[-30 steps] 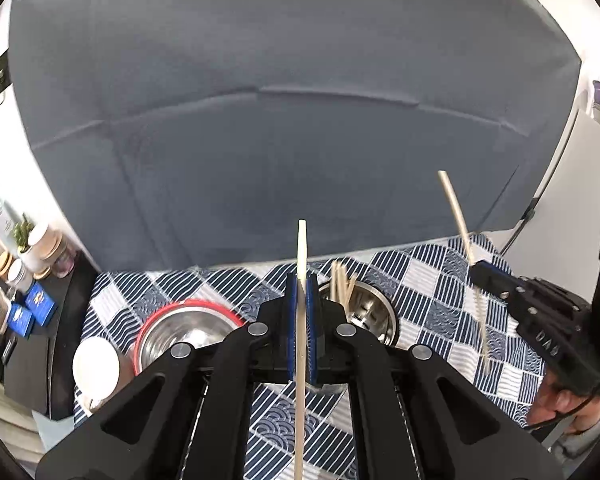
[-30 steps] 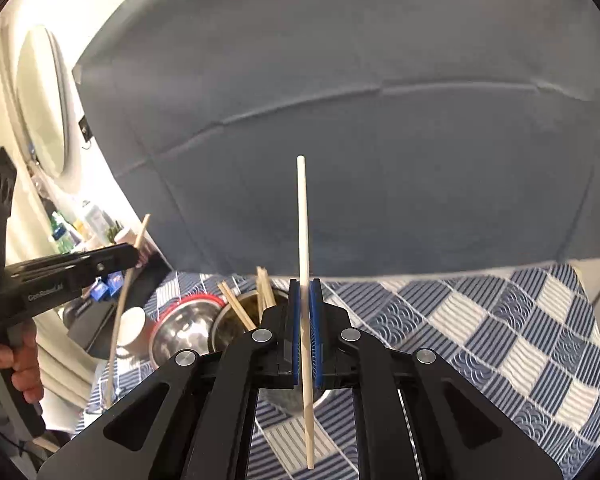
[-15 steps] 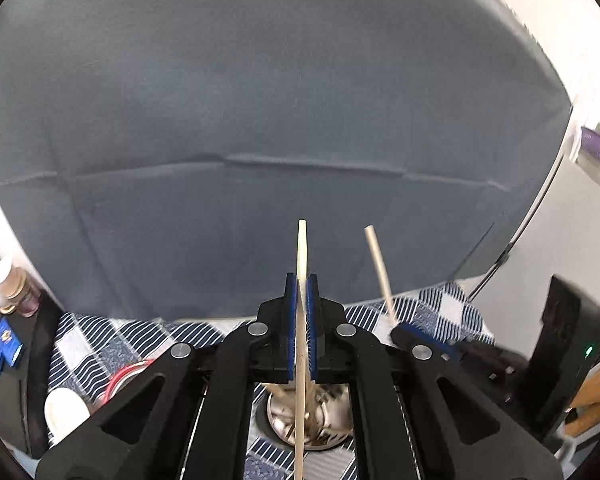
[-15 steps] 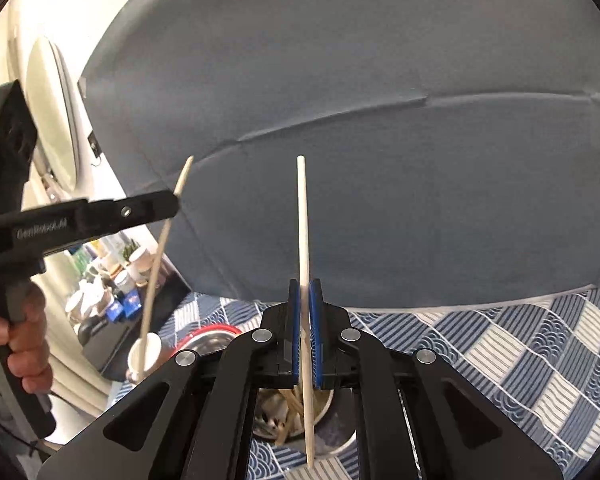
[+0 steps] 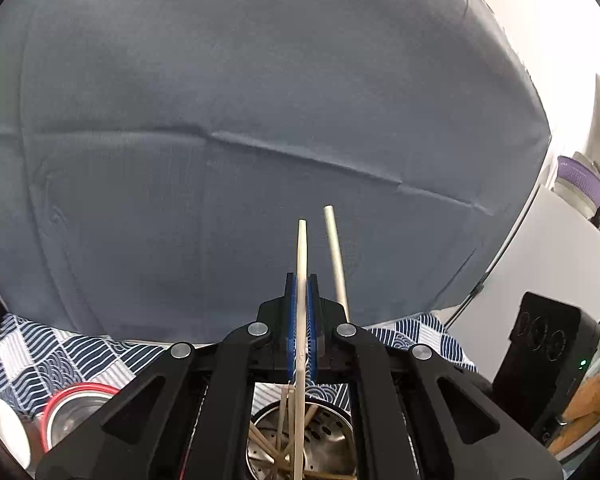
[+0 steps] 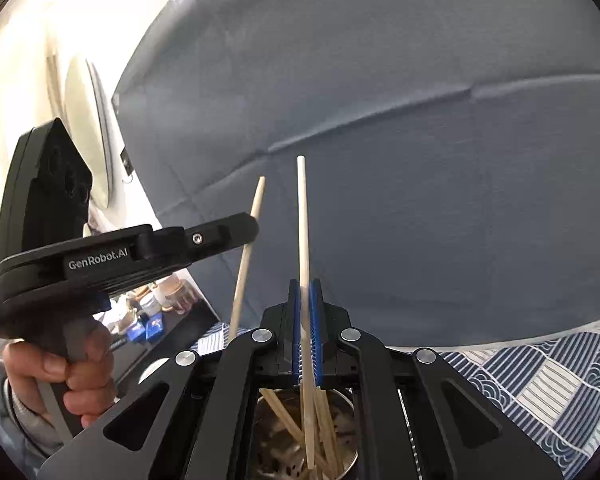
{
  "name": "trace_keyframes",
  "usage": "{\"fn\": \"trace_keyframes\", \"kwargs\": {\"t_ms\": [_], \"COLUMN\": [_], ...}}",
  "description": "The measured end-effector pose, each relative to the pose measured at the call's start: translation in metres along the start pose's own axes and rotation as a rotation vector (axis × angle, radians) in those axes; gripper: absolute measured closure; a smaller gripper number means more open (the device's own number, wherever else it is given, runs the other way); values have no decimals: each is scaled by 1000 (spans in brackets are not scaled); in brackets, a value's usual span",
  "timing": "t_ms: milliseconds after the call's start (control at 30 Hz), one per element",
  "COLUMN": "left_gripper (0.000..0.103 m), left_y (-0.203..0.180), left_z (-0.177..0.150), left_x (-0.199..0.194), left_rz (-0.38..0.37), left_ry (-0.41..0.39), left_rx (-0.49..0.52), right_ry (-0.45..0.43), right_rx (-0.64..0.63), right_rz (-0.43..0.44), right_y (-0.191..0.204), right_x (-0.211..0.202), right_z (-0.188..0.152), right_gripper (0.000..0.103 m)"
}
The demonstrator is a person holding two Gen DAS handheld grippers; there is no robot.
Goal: Organize utensils
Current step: 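Carry both held chopsticks up over the black holder and lower them in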
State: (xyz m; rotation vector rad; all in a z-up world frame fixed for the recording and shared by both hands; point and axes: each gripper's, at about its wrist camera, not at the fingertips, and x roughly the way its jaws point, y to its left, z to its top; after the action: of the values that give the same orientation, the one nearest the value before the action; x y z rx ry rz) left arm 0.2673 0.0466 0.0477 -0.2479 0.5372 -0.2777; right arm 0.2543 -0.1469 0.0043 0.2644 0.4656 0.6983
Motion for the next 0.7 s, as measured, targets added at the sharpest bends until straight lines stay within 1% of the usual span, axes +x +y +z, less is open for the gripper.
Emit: {"fn": "trace_keyframes", "kwargs": {"t_ms": [67, 233, 367, 467, 600, 700], "left_gripper": [98, 98, 98, 98, 98, 98], "left_y": [4, 10, 13, 16, 13, 14], "left_z": [-4, -16, -29, -45, -62, -72], "left_x": [4, 1, -4, -11, -16, -20], "left_rz": [-15, -23, -38, -62, -47, -52], "left_ry": [-11, -66, -99, -129, -138, -129], "left_rx": [-10, 4, 8, -15, 14, 4], "right_ry": [-1, -20, -13, 0, -12, -14], "right_rx": [1, 21, 40, 19, 9, -50], "right_rz": [15, 40, 49, 47, 40, 10], "right_y": [-3, -12, -19, -14, -11, -4], "right_x": [5, 9, 13, 12, 3, -7], "right_z": [-5, -19, -29, -38, -42, -46], "right_gripper": [98, 98, 98, 98, 98, 98]}}
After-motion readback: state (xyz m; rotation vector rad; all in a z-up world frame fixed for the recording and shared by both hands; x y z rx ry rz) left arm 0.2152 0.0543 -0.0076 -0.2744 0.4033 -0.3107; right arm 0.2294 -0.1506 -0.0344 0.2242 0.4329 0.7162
